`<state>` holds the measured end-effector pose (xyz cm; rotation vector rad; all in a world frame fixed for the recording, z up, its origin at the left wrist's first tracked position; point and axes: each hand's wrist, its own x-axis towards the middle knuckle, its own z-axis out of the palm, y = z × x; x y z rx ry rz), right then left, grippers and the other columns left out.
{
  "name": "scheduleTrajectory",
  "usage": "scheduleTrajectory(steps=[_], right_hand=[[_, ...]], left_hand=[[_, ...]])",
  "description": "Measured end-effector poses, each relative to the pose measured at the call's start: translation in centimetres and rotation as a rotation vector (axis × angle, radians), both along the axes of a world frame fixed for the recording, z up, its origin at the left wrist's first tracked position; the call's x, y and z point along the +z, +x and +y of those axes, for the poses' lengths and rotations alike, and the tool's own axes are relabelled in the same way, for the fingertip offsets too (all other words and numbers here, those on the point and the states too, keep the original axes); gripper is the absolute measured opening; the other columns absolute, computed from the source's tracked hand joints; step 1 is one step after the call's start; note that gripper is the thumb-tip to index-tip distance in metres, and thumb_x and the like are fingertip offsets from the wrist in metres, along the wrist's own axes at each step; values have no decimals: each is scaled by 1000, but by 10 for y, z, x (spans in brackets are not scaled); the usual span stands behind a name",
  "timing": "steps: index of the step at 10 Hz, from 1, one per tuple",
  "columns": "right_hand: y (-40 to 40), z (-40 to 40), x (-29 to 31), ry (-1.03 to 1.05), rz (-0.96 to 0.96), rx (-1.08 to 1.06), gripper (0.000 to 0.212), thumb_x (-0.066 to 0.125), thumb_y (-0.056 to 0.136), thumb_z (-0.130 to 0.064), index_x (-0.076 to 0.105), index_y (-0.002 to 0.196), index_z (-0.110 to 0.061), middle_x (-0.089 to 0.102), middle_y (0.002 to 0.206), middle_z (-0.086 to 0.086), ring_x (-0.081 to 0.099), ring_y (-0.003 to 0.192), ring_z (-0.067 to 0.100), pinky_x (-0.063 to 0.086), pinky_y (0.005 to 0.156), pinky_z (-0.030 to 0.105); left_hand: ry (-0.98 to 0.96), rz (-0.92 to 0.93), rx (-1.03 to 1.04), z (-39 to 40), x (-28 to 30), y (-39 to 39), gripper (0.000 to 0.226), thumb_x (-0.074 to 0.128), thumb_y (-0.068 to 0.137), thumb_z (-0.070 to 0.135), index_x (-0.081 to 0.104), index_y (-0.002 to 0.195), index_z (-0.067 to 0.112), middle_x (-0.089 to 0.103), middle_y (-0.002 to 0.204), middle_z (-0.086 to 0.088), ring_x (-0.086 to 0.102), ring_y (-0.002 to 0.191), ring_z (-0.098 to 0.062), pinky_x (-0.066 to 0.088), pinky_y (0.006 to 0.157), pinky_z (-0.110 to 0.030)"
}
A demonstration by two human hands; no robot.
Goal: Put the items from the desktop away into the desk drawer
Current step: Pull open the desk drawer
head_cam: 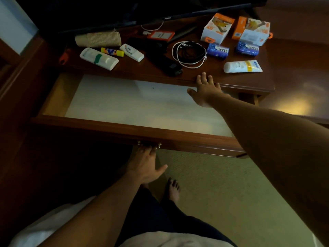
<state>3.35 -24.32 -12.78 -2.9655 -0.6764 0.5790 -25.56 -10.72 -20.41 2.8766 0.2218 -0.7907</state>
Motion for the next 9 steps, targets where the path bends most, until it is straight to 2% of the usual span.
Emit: scheduleTrajectory(steps=[4,9], right_hand=[[-2,-4,1,-35,-1,30,80,27,101,-60,-3,160,-14,-12,167,8,-9,153,30,2,122,53],[-4,-4,0,-63,-15,29,81,25,101,-62,-2,160,-14,-11,167,9,-7,153,30,3,122,52]], left_hand=[[-2,-11,6,-6,0,-22,96,26,85,82,27,154,15,35,156,-11,34,142,-29,28,117,-44],[-55,25,61,-18,4,-59,91,31,86,80,32,152,18,36,155,-10,36,140,-27,30,115,-42]])
